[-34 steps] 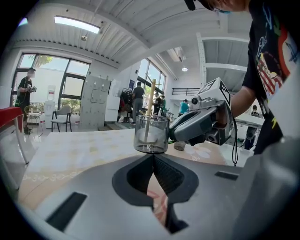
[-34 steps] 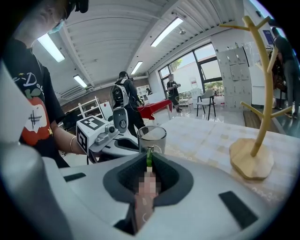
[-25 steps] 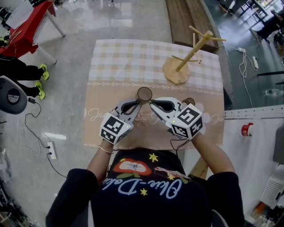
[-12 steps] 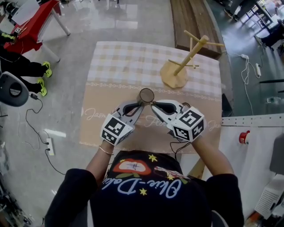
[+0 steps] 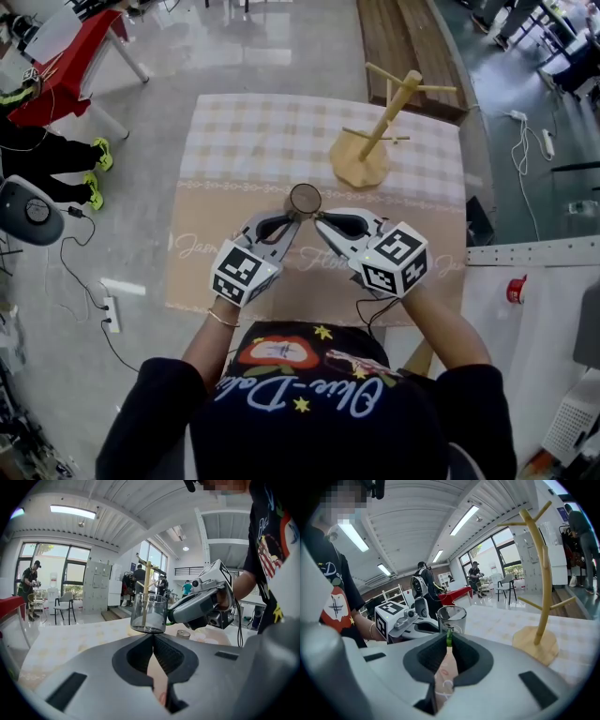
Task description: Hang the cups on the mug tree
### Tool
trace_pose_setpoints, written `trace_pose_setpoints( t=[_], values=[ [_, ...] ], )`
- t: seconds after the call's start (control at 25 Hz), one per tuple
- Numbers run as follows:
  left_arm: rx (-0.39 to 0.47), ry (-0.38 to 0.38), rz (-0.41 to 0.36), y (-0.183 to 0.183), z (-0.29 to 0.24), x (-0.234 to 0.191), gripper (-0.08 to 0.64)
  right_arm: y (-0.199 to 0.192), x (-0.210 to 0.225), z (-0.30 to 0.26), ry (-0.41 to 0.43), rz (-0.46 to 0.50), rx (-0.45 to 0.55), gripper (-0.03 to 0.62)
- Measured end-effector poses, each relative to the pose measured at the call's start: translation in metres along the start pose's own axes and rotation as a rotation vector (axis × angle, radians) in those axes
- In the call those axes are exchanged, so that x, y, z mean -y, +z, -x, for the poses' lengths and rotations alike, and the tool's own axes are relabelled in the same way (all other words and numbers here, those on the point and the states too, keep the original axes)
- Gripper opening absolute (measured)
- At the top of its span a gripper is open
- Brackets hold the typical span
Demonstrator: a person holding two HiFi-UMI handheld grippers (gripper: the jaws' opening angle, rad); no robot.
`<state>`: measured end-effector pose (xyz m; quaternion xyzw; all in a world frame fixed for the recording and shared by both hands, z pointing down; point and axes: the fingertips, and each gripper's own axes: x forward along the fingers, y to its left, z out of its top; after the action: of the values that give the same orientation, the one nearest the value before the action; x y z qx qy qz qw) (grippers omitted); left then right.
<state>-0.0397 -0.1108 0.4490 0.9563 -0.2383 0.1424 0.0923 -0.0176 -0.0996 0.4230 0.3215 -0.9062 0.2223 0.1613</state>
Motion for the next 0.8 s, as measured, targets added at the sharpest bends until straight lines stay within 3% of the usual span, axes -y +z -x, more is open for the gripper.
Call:
trace_pose_setpoints(
  t=[0.8],
  values=[
    [-0.03,0.038,-0.049,0.02,-0.011,-0.004,0.009,0.018,0.011,0.005,0.007,-0.003,0.08,0.041]
  ],
)
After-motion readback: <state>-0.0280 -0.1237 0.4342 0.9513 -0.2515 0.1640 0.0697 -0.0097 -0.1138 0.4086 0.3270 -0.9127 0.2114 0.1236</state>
